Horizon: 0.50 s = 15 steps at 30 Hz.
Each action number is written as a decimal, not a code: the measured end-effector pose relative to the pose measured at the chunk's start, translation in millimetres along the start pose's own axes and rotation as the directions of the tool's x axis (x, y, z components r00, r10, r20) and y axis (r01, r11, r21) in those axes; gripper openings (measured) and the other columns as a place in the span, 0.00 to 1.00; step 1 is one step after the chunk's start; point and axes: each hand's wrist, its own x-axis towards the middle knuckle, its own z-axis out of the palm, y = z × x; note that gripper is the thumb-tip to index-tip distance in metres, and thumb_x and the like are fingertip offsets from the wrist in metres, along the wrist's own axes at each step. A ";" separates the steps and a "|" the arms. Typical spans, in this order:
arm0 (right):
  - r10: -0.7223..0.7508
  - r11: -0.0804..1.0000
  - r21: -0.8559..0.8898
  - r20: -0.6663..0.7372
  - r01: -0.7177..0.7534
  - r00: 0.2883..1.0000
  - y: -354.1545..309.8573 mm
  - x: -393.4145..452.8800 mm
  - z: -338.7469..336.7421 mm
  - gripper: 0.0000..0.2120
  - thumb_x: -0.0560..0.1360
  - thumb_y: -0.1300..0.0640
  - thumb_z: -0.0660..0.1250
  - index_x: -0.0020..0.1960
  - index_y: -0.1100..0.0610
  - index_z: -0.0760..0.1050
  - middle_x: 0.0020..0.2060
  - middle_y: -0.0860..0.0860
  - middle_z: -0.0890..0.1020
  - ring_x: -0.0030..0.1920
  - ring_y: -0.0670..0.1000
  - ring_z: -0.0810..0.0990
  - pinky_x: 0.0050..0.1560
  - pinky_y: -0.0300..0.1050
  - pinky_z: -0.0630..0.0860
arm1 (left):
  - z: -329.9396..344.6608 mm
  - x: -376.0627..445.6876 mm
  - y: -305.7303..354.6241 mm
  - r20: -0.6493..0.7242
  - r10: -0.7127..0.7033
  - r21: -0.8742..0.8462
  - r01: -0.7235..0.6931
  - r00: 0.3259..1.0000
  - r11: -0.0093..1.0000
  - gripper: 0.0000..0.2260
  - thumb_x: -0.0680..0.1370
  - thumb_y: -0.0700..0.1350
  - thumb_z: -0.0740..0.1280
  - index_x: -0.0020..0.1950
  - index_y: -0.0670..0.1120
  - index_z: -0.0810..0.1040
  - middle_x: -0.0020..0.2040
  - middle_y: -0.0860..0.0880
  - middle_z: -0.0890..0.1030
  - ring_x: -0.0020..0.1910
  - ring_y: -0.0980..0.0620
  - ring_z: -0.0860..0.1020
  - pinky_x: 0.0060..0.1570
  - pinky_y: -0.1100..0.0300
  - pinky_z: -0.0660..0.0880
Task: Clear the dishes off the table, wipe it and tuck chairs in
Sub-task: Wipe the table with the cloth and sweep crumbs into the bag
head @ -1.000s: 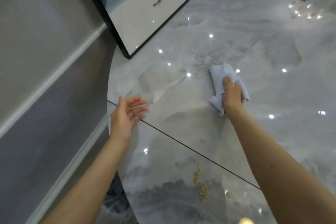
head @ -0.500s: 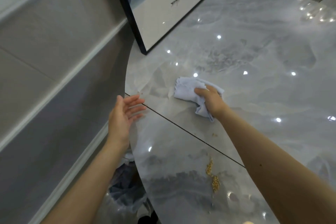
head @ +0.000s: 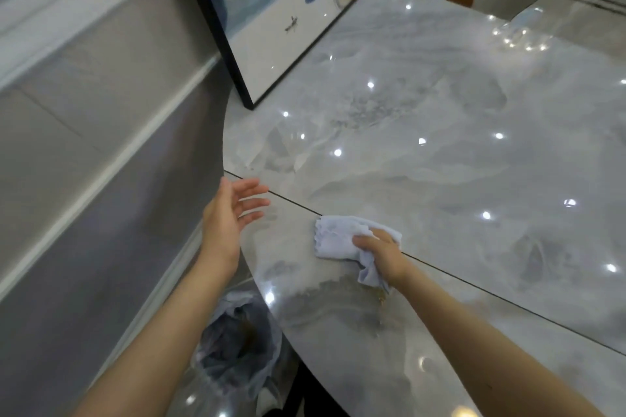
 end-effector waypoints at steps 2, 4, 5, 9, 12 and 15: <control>0.023 1.000 0.019 -0.001 -0.023 1.000 11.8 -17.3 1.5 0.02 0.70 0.61 0.65 0.41 0.58 0.76 0.36 0.52 0.78 0.33 0.40 0.78 0.37 0.35 0.73 | 3.1 -7.1 0.7 0.027 -0.003 0.000 0.003 1.000 1.000 0.21 0.83 0.51 0.48 0.48 0.44 0.78 0.44 0.47 0.82 0.39 0.51 0.81 0.43 0.56 0.75; 0.039 0.997 0.068 0.000 -0.039 0.999 22.5 -29.8 2.6 0.09 0.67 0.60 0.65 0.47 0.61 0.77 0.39 0.50 0.80 0.34 0.37 0.80 0.39 0.34 0.75 | 6.0 -13.1 1.6 0.049 -0.011 -0.001 0.011 0.999 1.000 0.21 0.83 0.51 0.48 0.47 0.45 0.78 0.44 0.47 0.82 0.39 0.50 0.80 0.44 0.56 0.74; 0.055 0.994 0.097 -0.003 -0.054 0.999 25.9 -35.0 3.3 0.10 0.69 0.62 0.65 0.50 0.62 0.76 0.39 0.49 0.81 0.34 0.37 0.81 0.39 0.32 0.75 | 7.2 -14.9 2.0 0.057 -0.019 -0.002 0.019 0.998 1.000 0.21 0.83 0.52 0.48 0.47 0.45 0.78 0.44 0.47 0.82 0.39 0.50 0.80 0.44 0.56 0.74; 0.139 0.971 0.207 -0.075 -0.121 0.987 23.1 -48.3 -1.5 0.21 0.62 0.52 0.69 0.49 0.65 0.77 0.38 0.54 0.82 0.39 0.49 0.80 0.41 0.40 0.75 | 14.1 -18.0 6.0 0.090 -0.033 0.003 0.033 0.995 0.999 0.21 0.83 0.52 0.48 0.48 0.45 0.78 0.45 0.47 0.82 0.40 0.50 0.80 0.43 0.57 0.73; 0.204 0.893 0.426 -0.103 -0.142 0.974 5.2 -54.6 -12.5 0.12 0.69 0.56 0.65 0.40 0.65 0.80 0.31 0.58 0.83 0.30 0.55 0.81 0.32 0.42 0.77 | 21.6 -16.3 8.9 0.109 -0.030 0.020 0.028 0.994 0.999 0.21 0.83 0.52 0.48 0.48 0.45 0.78 0.45 0.47 0.82 0.40 0.50 0.80 0.43 0.58 0.74; 0.215 0.811 0.583 -0.225 -0.045 0.950 -10.3 -47.8 -38.7 0.12 0.78 0.58 0.58 0.46 0.65 0.76 0.31 0.58 0.84 0.29 0.56 0.82 0.31 0.43 0.78 | 31.1 -12.3 12.6 0.103 -0.028 0.028 0.025 0.994 0.999 0.21 0.83 0.52 0.49 0.48 0.45 0.79 0.45 0.47 0.82 0.39 0.51 0.81 0.43 0.58 0.74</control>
